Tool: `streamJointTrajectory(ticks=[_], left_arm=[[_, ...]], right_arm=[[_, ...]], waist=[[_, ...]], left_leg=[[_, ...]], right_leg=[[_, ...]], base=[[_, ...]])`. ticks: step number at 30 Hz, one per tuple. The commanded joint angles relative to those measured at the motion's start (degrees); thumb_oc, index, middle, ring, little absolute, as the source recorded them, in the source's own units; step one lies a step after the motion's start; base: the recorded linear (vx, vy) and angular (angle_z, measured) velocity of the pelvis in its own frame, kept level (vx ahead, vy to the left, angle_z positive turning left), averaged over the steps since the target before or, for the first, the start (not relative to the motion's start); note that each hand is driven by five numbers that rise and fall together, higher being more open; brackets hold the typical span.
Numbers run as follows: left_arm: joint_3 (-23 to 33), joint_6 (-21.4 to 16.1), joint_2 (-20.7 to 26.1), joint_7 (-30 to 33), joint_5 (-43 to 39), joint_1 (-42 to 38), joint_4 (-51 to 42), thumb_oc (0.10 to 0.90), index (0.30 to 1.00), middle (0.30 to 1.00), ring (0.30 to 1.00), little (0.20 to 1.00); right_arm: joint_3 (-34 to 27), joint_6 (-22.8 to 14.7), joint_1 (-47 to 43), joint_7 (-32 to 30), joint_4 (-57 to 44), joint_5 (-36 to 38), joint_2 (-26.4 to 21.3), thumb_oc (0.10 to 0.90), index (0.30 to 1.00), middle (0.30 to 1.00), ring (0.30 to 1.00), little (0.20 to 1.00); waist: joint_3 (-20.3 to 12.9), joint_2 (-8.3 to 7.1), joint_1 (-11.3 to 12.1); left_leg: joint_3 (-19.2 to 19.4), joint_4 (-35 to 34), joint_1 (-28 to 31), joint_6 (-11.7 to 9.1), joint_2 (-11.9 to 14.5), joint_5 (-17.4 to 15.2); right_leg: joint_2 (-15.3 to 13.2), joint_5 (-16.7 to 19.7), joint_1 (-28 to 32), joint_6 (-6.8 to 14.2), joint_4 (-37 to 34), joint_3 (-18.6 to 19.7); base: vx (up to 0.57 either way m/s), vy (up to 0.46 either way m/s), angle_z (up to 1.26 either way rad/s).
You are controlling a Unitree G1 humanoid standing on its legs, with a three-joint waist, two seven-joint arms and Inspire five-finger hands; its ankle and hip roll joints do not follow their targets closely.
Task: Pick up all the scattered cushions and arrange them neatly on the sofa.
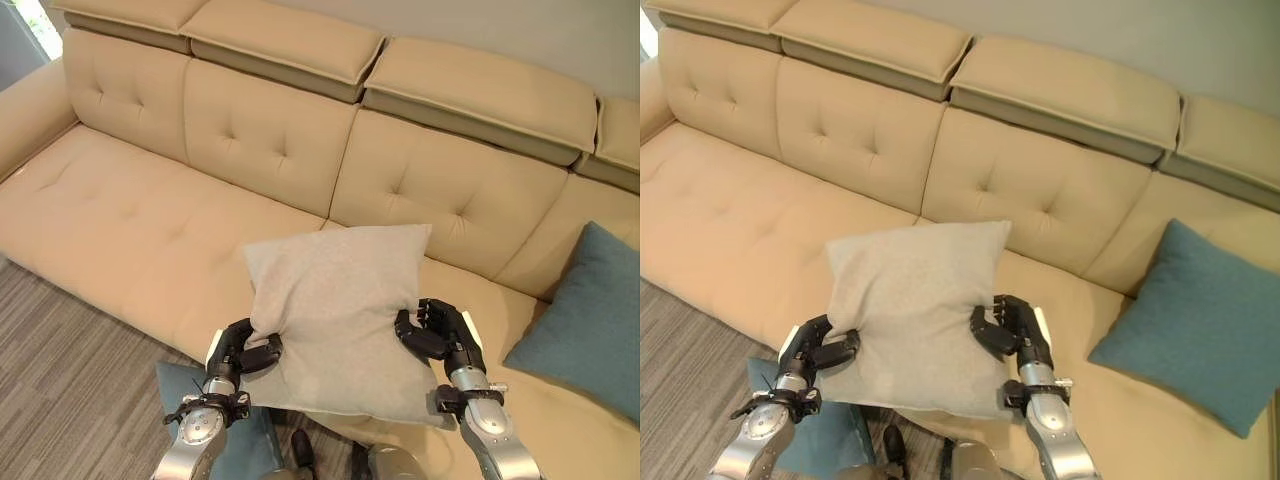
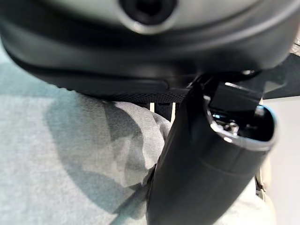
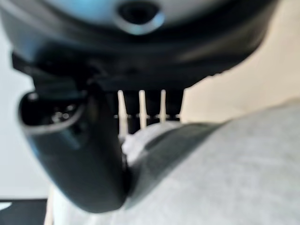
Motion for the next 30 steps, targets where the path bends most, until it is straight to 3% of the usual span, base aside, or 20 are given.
streamJointTrajectory(ticks=[1, 3, 4, 5, 6, 10, 11, 13, 14, 19, 24, 27, 30], left_arm=[[-2.77, -7.91, -3.06, -6.21, 1.51, -3.0, -10.92, 0.4, 0.3, 0.3, 0.3, 0.3], [-2.93, -7.95, -2.89, -6.07, 1.4, -3.16, -11.1, 0.4, 0.3, 0.3, 0.3, 0.3], [-2.91, -7.95, -2.87, -6.07, 1.4, -3.21, -11.09, 0.4, 0.3, 0.3, 0.3, 0.3], [-2.72, -8.02, -2.76, -5.75, 1.18, -3.47, -11.5, 0.4, 0.3, 0.3, 0.3, 0.3], [-2.63, -8.09, -2.69, -5.81, 1.12, -3.43, -11.87, 0.4, 0.3, 0.3, 0.3, 0.3], [-2.49, -8.31, -2.55, -4.92, 1.13, -3.8, -12.2, 0.4, 0.3, 0.3, 0.3, 0.3], [-2.6, -8.39, -2.74, -3.55, 1.04, -4.95, -12.21, 0.4, 0.3, 0.3, 0.3, 0.3], [-2.71, -8.64, -2.93, -3.42, 0.91, -5.28, -12.23, 0.4, 0.3, 0.3, 0.3, 0.3], [-3.06, -8.61, -3.23, -3.69, 1.16, -5.56, -11.86, 0.4, 0.3, 0.3, 0.3, 0.3], [-3.2, -8.5, -2.56, -3.74, 1.61, -5.45, -11.4, 0.4, 0.3, 0.3, 0.3, 0.3], [-2.36, -8.77, -0.81, -3.21, 2.1, -5.03, -11.47, 0.4, 0.3, 0.3, 0.3, 0.3], [-1.73, -10.28, 0.74, 0.98, 5.84, -9.94, -11.82, 0.4, 0.3, 0.3, 0.3, 0.3], [-2.24, -10.87, 0.25, 3.35, 6.8, -14.01, -10.51, 0.4, 0.3, 0.3, 0.3, 0.3]], right_arm=[[2.43, -7.49, -3.31, 2.46, -6.85, -0.21, 0.54, 0.4, 0.3, 0.3, 0.3, 0.3], [2.47, -7.69, -3.54, 2.17, -6.59, 0.4, -0.27, 0.4, 0.3, 0.3, 0.3, 0.3], [2.47, -7.69, -3.59, 2.17, -6.58, 0.41, -0.24, 0.4, 0.3, 0.3, 0.3, 0.3], [2.51, -7.57, -3.81, 2.16, -6.59, 0.6, -0.86, 0.4, 0.3, 0.3, 0.3, 0.3], [2.5, -7.55, -3.82, 2.09, -6.65, 0.52, -1.09, 0.4, 0.3, 0.3, 0.3, 0.3], [2.32, -7.59, -3.84, 1.31, -6.9, -0.12, -1.59, 0.4, 0.3, 0.3, 0.3, 0.3], [2.32, -7.54, -4.01, 0.39, -7.02, -1.12, -1.92, 0.4, 0.3, 0.3, 0.3, 0.3], [2.01, -7.31, -4.06, 0.0, -7.2, -1.62, -2.15, 0.4, 0.3, 0.3, 0.3, 0.3], [1.7, -7.37, -3.75, -0.03, -7.22, -3.2, -2.33, 0.4, 0.3, 0.3, 0.3, 0.3], [2.09, -6.75, -4.4, 0.03, -7.17, -3.77, -1.89, 0.4, 0.3, 0.3, 0.3, 0.3], [3.96, -6.77, -7.54, -1.54, -7.38, -7.14, -0.69, 0.4, 0.3, 0.3, 0.3, 0.3], [5.18, -7.65, -12.93, -6.86, -5.8, -11.14, 0.63, 0.4, 0.3, 0.3, 0.3, 0.3], [5.88, -7.89, -15.94, -9.15, -4.11, -11.77, 1.19, 0.4, 0.3, 0.3, 0.3, 0.3]], waist=[[-6.21, -2.0, -0.28], [-5.13, -2.58, 0.35], [-5.25, -2.65, 0.34], [-4.53, -3.09, 1.36], [-4.55, -3.31, 1.63], [-5.38, -3.59, 1.92], [-5.2, -3.44, 2.35], [-5.24, -3.18, 2.5], [-5.7, -2.31, 2.11], [-6.37, -1.87, 1.86], [-5.46, -2.11, 2.49], [-4.37, -2.57, 2.42], [-4.44, -2.51, 2.24]], left_leg=[[1.31, 6.32, 2.1, -4.41, 1.41, -10.28], [-0.55, 12.88, 0.1, -5.36, 1.64, -11.48], [-0.54, 12.91, -0.17, -5.37, 1.61, -11.29], [-4.53, 15.82, -2.96, -7.04, 1.55, -10.13], [-5.74, 14.87, -3.54, -7.1, 1.79, -10.83], [-7.79, 10.87, -4.61, -7.73, 4.4, -8.76], [-9.52, 8.31, -6.25, -8.33, 5.93, -6.12], [-10.47, 6.79, -5.9, -8.55, 6.19, -5.72], [-11.27, 4.91, -4.89, -8.58, 5.99, -5.27], [-8.38, 1.34, -1.99, -7.51, 4.78, -5.18], [-3.85, 0.26, -2.05, -5.8, 4.11, -5.99], [-1.81, 0.02, -8.93, -5.77, 4.37, -5.11], [-2.16, 0.02, -12.61, -6.11, 4.61, -4.06]], right_leg=[[-0.14, 2.94, 2.37, 2.86, -6.36, 2.02], [0.04, 3.08, 4.07, 1.97, -7.9, 3.01], [0.0, 3.27, 3.86, 1.94, -8.0, 3.01], [0.14, 3.24, 4.47, 1.46, -9.15, 3.7], [-0.07, 3.17, 4.78, 1.62, -9.74, 3.95], [-0.97, 3.19, 5.8, 2.25, -11.01, 4.3], [-1.04, 2.7, 6.2, 2.38, -11.0, 4.75], [-1.03, 2.31, 6.22, 2.38, -10.82, 5.42], [-1.15, 1.78, 6.98, 2.61, -10.79, 6.02], [-2.41, 2.59, 6.99, 3.44, -10.92, 8.5], [-3.79, 5.42, 3.22, 5.37, -11.59, 11.38], [-3.9, 9.58, -4.31, 7.0, -14.51, 11.32], [-3.65, 10.17, -7.89, 7.23, -14.58, 10.78]], base=[[0.11, -0.101, -0.05], [0.02, -0.057, 0.02], [0.0, -0.023, -0.04], [0.01, 0.002, -0.11], [0.06, 0.026, -0.21], [0.11, 0.065, -0.16], [0.11, 0.107, -0.07], [0.12, 0.131, -0.25], [0.14, 0.162, -0.42], [0.12, 0.157, -0.37], [-0.02, 0.112, -0.52], [-0.2, 0.015, -0.47], [-0.14, -0.044, -0.07]])
